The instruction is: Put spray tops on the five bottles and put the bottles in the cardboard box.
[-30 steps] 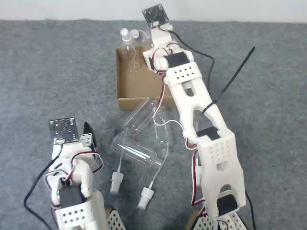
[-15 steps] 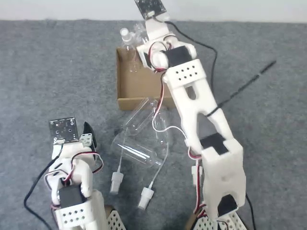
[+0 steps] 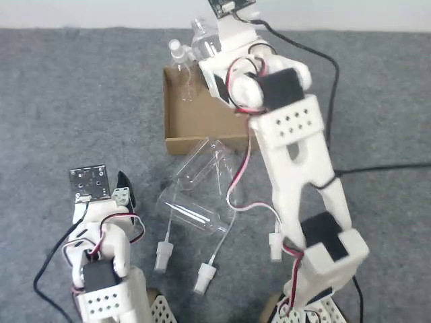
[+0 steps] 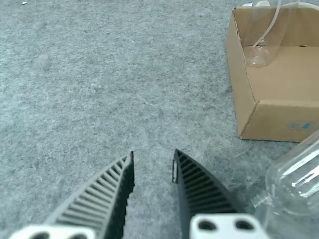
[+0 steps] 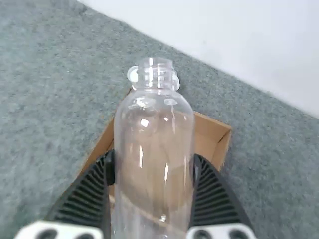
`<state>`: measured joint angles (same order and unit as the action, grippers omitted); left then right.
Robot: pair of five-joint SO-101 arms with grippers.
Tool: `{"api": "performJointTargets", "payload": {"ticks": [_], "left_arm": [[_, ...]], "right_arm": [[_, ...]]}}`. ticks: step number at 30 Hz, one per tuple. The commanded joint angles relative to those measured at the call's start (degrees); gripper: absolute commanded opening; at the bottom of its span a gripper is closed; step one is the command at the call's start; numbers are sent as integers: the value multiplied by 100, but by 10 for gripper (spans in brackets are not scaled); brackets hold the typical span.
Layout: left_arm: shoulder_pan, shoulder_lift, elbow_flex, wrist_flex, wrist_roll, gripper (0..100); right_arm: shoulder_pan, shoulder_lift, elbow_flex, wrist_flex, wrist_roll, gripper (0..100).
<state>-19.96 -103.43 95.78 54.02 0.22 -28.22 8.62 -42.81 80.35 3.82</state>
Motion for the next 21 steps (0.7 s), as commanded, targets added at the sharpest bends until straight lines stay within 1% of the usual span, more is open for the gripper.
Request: {"api": "performJointTargets", "payload": {"ticks": [1,8,19,21], "left_arm": [[-44,-132,-13,-202,-62,116],[-44,-132,-13,-202,-62,116],[-44,-132,-48,-158,-88,117],[-18,-132,-75,-149,-264,117]], "right_arm": [[-66,-848,-53,444,-62,6],[-22,-1701,-53,1174,-62,6],[-4,-2870,-53,1965,-62,6],[163,-3029,-53,2070,-53,6]]}}
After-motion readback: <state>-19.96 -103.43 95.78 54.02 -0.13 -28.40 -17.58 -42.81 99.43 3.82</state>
